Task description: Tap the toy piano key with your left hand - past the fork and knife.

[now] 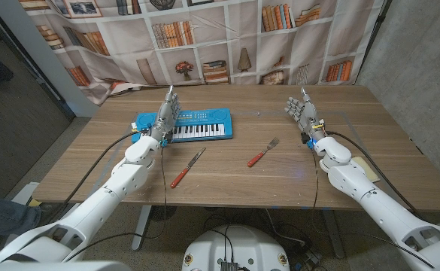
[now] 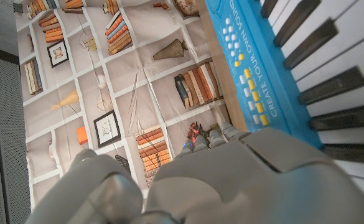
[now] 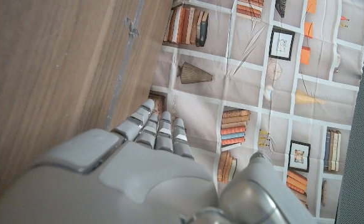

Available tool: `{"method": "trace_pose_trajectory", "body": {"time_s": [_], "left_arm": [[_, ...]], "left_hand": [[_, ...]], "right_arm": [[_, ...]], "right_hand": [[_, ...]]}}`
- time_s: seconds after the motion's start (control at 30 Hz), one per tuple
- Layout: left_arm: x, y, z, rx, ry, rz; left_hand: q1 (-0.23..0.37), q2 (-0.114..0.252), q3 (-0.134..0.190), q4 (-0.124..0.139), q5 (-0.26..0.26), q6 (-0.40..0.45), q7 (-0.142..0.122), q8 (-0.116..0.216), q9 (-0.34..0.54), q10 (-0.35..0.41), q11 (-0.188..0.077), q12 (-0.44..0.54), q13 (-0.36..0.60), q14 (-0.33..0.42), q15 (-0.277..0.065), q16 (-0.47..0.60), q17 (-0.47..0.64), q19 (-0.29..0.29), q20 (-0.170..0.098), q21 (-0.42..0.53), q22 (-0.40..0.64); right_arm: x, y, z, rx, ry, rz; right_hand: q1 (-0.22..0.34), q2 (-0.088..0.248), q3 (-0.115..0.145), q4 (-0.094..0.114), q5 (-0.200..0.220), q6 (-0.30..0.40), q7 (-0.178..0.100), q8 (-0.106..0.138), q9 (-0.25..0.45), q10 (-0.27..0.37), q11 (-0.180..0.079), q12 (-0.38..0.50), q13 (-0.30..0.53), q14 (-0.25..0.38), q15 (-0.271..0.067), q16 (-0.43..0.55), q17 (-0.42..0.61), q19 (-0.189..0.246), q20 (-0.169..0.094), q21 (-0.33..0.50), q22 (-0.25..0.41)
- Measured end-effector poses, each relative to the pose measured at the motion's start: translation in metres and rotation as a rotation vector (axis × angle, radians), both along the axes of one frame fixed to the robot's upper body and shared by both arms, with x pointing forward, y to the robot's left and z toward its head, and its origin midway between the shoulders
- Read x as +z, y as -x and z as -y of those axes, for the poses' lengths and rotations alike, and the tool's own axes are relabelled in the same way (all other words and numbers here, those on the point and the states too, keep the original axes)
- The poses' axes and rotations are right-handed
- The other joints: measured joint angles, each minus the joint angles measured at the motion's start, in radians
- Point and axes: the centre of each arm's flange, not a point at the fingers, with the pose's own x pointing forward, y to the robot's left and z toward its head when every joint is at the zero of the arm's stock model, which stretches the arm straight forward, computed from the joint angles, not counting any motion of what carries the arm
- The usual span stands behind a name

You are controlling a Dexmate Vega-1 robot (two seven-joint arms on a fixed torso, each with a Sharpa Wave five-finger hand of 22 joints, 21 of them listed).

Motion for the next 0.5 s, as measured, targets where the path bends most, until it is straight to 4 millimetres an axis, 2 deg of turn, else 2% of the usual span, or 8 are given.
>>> {"method": "trace_pose_trajectory", "body": {"time_s": [0.1,0.5], "left_arm": [[0.003,0.001,0.001,0.004,-0.004,0.007],[0.012,0.014,-0.001,0.032,-0.052,0.036]], "left_hand": [[0.007,0.007,0.0,0.0,0.0,0.0,0.0,0.011,0.0,0.0,0.0,0.007,0.0,0.0,0.0,0.007,0.0,0.0,0.0,0.0,0.0],[0.024,0.024,0.004,-0.005,0.008,-0.004,-0.004,0.012,0.0,0.0,0.0,0.007,0.0,0.0,0.0,0.014,0.0,0.0,0.0,0.0,0.0]], "right_arm": [[-0.003,0.001,0.0,0.001,0.001,0.002],[-0.01,0.009,-0.007,0.004,0.013,0.015]], "right_hand": [[0.005,0.005,0.0,0.0,0.0,0.0,0.0,0.0,0.0,0.0,0.0,0.0,0.0,0.0,0.0,0.0,0.0,0.0,0.0,0.004,0.0],[0.009,0.009,0.004,-0.004,0.0,0.0,0.0,0.0,0.0,0.008,0.003,0.0,0.0,0.004,0.004,0.0,0.0,0.007,0.007,0.004,0.0]]}}
